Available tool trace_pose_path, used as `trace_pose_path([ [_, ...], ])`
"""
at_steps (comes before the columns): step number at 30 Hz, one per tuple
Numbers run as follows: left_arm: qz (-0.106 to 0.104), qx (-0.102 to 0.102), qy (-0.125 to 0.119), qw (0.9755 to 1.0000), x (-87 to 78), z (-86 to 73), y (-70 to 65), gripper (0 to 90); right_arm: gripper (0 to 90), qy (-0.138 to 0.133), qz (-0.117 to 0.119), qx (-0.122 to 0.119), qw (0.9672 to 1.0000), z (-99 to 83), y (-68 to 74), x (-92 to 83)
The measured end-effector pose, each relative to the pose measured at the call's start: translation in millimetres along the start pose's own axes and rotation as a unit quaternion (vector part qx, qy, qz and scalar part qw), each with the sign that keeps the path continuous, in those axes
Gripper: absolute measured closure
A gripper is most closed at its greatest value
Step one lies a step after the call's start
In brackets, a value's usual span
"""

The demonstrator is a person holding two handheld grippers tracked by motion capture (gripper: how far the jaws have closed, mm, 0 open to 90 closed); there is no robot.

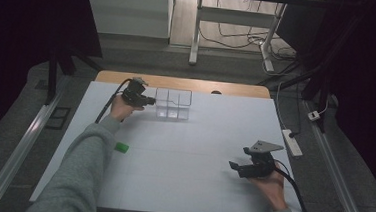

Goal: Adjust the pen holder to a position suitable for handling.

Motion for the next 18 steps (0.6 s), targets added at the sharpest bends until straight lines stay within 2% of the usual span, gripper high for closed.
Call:
trace_pose_path([
  [10, -0.008, 0.011, 0.002, 0.9999, 10.5, 8.5, -14.4, 89.4, 17.5, -0.001, 0.001, 0.000, 1.0000, 0.3, 0.5, -0.1],
  [18, -0.011, 0.009, -0.002, 0.9999, 13.4, 11.4, -17.2, 89.4, 17.6, 0.001, 0.001, -0.002, 1.0000, -0.2, 0.5, -0.2],
])
Point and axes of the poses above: each handheld gripper's, and its own axes: x roughly forward along the jaws, z roughly out of its top, y roughly to its left, the point moved 7 cm from there along x, roughly forward along the jaws, and after that the axes turned 10 degrees about -x, right-handed, at the moved point
